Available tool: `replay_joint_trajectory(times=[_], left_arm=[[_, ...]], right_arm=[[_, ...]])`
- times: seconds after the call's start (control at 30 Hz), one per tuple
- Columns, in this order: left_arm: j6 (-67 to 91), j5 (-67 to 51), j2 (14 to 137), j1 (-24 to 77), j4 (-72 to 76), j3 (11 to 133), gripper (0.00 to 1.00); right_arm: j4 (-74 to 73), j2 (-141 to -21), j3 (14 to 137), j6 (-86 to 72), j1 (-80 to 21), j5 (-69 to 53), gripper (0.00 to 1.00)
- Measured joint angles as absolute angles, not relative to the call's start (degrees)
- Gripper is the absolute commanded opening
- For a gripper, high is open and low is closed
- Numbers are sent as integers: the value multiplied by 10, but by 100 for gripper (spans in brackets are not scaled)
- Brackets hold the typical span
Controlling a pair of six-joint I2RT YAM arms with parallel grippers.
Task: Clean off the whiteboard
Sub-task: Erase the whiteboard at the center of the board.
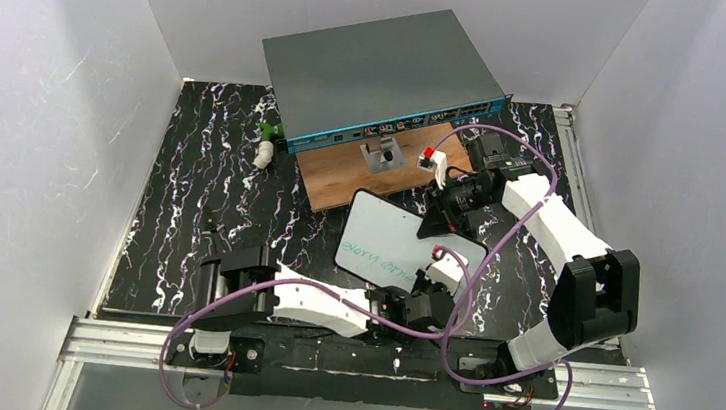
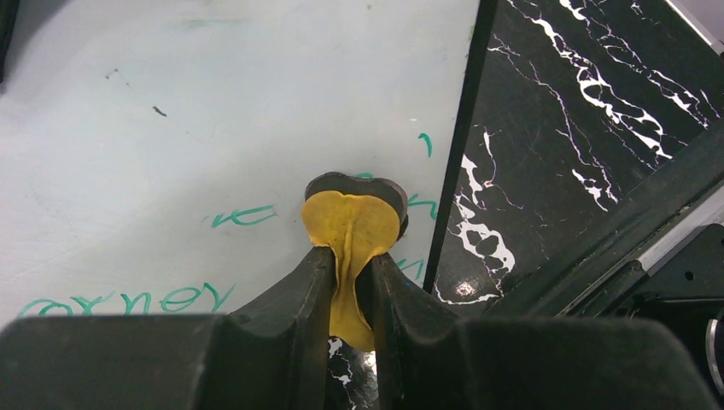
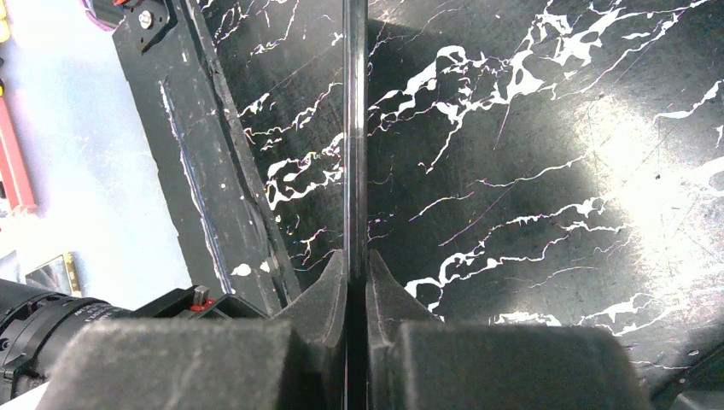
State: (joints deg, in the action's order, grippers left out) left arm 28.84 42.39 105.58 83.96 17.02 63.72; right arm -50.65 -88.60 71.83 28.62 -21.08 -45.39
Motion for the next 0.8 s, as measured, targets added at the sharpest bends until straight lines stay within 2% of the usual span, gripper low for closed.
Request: replay_joint_trajectory(times=[0.13, 0.5, 0.8], left_arm=[[317, 422, 1046, 833, 159, 630, 0], [363, 462, 924, 749, 89, 537, 0], [285, 455, 938, 765, 122, 537, 0]], right_arm=[[-506, -886, 718, 286, -211, -454, 1], [-494, -886, 718, 282, -210, -454, 1], [-495, -886, 718, 280, -209, -452, 1]])
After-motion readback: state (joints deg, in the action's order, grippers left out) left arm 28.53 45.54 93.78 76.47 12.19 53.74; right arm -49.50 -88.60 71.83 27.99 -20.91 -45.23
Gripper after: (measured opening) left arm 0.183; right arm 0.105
